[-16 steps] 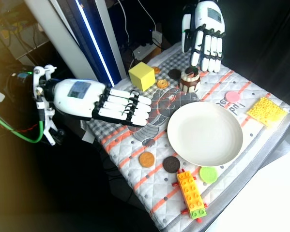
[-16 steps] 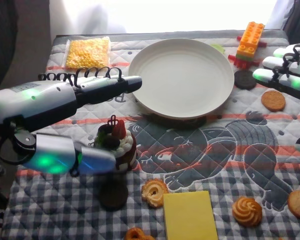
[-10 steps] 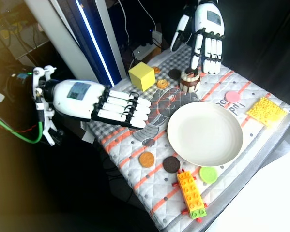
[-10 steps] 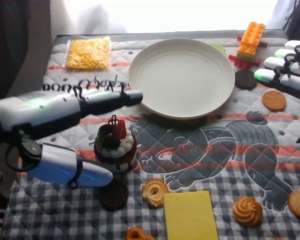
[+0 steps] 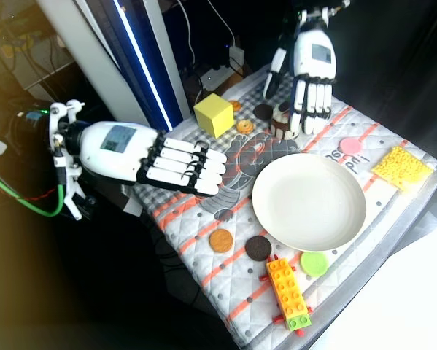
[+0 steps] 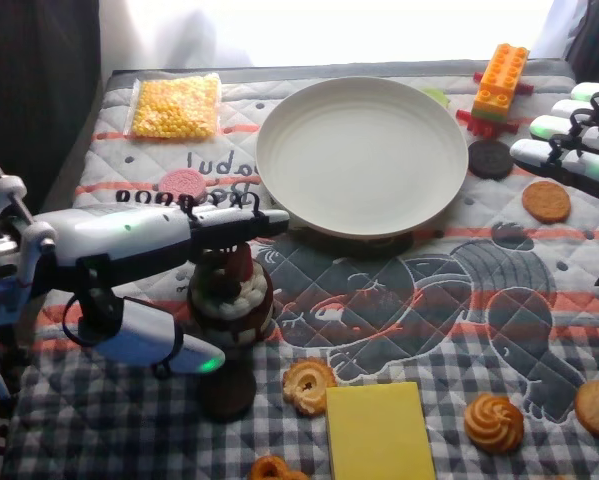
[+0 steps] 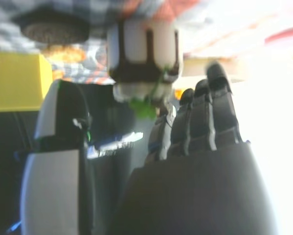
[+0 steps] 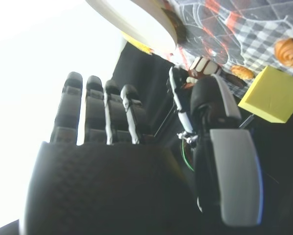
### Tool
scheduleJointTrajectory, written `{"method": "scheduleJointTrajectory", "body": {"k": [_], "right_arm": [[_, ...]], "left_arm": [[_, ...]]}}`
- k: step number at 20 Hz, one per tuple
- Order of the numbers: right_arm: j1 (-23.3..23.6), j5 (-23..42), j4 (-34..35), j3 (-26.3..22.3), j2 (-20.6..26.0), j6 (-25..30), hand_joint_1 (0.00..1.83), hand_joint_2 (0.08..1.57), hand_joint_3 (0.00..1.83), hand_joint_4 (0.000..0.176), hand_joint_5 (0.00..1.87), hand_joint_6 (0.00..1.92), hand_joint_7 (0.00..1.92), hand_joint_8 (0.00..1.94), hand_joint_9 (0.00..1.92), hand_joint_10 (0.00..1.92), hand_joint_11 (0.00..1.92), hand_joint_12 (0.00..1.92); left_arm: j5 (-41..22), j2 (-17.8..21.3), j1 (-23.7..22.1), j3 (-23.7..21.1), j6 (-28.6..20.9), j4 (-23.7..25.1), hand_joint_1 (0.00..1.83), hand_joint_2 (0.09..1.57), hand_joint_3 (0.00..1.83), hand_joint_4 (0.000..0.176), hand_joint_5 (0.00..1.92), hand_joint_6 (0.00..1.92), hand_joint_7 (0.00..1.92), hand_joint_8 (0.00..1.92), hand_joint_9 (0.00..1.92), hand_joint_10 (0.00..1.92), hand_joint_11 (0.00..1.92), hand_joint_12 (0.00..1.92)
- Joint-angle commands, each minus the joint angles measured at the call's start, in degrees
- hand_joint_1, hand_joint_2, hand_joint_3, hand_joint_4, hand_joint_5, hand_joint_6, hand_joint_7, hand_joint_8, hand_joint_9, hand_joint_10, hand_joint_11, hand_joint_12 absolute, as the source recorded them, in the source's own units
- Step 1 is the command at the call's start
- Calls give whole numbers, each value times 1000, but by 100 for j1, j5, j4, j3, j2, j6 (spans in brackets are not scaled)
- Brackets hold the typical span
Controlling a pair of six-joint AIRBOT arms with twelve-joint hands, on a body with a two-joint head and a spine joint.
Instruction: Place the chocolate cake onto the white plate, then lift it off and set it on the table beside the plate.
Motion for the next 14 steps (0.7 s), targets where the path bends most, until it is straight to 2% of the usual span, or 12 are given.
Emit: {"method": "scheduleJointTrajectory", "body": {"k": [1,2,3,4,5,6,8,11,12,13,14], "right_arm": [[24,671,88,10,23,-28,545,1242,0,0,0,0,0,0,0,0,20,11],[20,671,93,10,22,-28,515,1248,2,0,0,0,0,0,0,0,23,15],[14,671,96,10,22,-28,471,1258,6,0,0,0,0,0,0,0,23,19],[8,671,103,10,19,-28,488,1258,5,0,0,0,0,0,0,0,40,33],[7,671,108,12,13,-28,470,1271,0,0,0,0,0,0,0,0,7,94],[4,671,109,12,12,-28,500,1270,0,0,0,0,0,0,0,0,1,95],[-5,672,120,12,12,-28,497,1279,0,0,0,0,0,0,0,0,0,143],[-24,672,133,10,12,-28,466,1277,0,0,0,0,0,0,0,0,0,75],[-24,672,135,11,12,-28,481,1271,0,0,0,0,0,0,0,0,0,175],[-24,673,142,12,10,-28,503,1269,0,0,0,0,0,0,0,0,0,203],[-24,673,147,16,3,-28,498,1270,0,0,0,0,0,0,0,0,0,257]], "left_arm": [[-436,-18,-54,27,35,-57,1004,1142,0,52,308,47,312,95,36,865,0,1677],[-433,-50,-50,55,39,-87,1053,1153,0,28,394,138,336,330,72,1092,0,1765],[-438,-69,-50,68,40,-96,1041,1219,11,40,231,689,174,915,58,1395,18,1836],[-435,-95,-50,77,116,-129,1082,1240,6,16,125,1097,115,1309,108,1580,112,1866],[-436,-105,-50,60,332,-273,986,1417,9,8,312,1658,378,1785,185,1793,222,1910],[-436,-110,-50,53,404,-306,986,1445,3,0,375,1724,444,1894,228,1895,263,1919],[-478,-109,-48,42,408,-321,1028,1424,0,0,468,1619,471,1920,249,1920,279,1921],[-723,25,-52,-61,408,-349,993,1442,2,0,435,1716,440,1921,233,1921,309,1921],[-850,113,-75,-128,411,-344,971,1456,6,7,402,1770,429,1921,202,1921,303,1921],[-956,171,-116,-167,412,-329,948,1471,6,18,378,1816,411,1921,135,1921,148,1921],[-1052,208,-191,-180,412,-328,954,1467,2,18,403,1790,402,1921,88,1921,93,1921]]}}
